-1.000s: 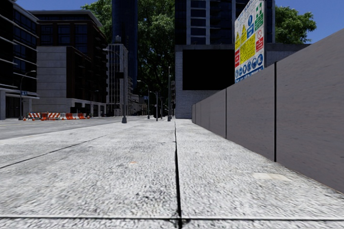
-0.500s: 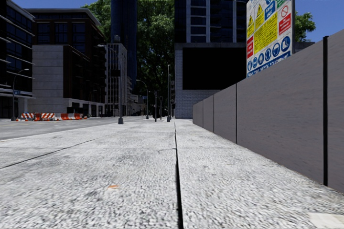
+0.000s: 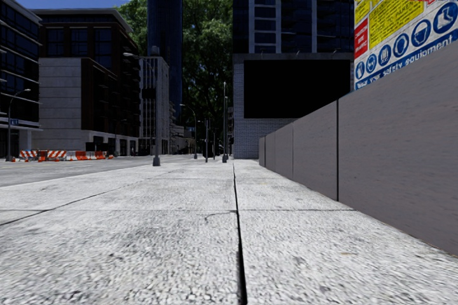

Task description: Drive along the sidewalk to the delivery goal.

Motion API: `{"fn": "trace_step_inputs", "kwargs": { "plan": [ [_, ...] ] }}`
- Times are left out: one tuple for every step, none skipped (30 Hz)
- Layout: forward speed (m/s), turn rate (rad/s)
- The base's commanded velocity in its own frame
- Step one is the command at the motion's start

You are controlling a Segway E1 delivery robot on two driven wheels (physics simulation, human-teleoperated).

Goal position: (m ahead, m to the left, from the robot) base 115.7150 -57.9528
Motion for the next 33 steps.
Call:
{"fn": "trace_step_inputs", "kwargs": {
  "plan": [
    [2.00, 0.00],
    [2.00, 0.00],
    [2.00, 0.00],
    [2.00, 0.00],
    [2.00, 0.00],
    [2.00, 0.00],
    [2.00, 0.00],
    [2.00, 0.00],
    [2.00, 0.00],
    [2.00, 0.00],
    [2.00, 0.00],
    [2.00, 0.00],
    [2.00, 0.00],
    [2.00, 0.00],
    [2.00, 0.00],
    [2.00, 0.00],
    [2.00, 0.00],
    [2.00, 0.00],
    [2.00, 0.00],
    [2.00, 0.00],
    [2.00, 0.00],
    [2.00, 0.00],
    [2.00, 0.00],
    [2.00, 0.00],
    [2.00, 0.00],
    [2.00, 0.00],
    [2.00, 0.00],
    [2.00, 0.00],
    [2.00, 0.00],
    [2.00, 0.00],
    [2.00, 0.00],
    [2.00, 0.00],
    [2.00, 0.00]
  ]
}}
